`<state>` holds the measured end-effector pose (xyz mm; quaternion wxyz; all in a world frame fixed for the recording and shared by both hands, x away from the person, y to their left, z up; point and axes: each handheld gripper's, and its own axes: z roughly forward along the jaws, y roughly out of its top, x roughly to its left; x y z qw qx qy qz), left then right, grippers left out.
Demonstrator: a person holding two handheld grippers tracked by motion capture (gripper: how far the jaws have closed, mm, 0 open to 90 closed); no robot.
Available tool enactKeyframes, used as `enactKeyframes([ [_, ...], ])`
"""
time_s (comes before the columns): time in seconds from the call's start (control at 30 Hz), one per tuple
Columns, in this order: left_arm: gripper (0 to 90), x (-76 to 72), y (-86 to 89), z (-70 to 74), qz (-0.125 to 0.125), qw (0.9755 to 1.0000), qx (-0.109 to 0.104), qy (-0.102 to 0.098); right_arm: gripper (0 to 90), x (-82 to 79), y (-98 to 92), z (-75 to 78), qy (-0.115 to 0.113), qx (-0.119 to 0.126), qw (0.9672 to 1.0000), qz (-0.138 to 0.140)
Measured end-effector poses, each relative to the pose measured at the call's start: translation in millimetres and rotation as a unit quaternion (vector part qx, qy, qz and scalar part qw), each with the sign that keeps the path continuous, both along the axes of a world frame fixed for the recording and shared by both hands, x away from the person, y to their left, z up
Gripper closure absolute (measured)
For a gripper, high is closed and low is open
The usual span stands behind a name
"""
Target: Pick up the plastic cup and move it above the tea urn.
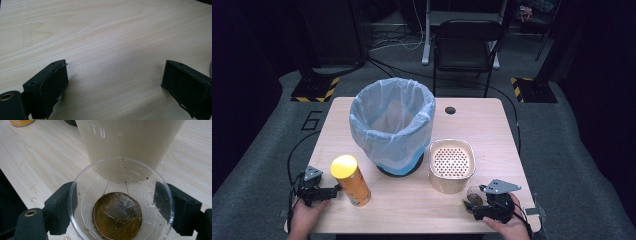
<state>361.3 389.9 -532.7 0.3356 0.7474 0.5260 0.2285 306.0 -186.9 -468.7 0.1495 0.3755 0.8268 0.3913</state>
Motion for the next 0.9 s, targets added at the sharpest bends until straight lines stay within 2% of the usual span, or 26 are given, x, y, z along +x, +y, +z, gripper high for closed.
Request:
enactKeyframes([
  [0.23,6.1,0.0,0.0,0.0,0.000,1.0000,0.000,0.000,20.0,-1.0,1.4,-6.3,-0.010,-0.004,0.9999,-0.003],
  [0.5,6.1,0.1,0.0,0.0,0.000,1.0000,0.000,0.000,20.8,-1.2,2.8,-9.5,-0.006,-0.006,0.9999,-0.007],
  [0.63,6.1,0.0,0.0,0.0,0.000,1.0000,0.000,0.000,24.7,-1.3,3.5,-12.3,-0.009,-0.015,0.9998,-0.002],
  [0.9,6.2,0.0,0.0,0.0,0.000,1.0000,0.000,0.000,29.0,-1.7,2.5,-11.3,-0.016,-0.014,0.9998,0.000],
])
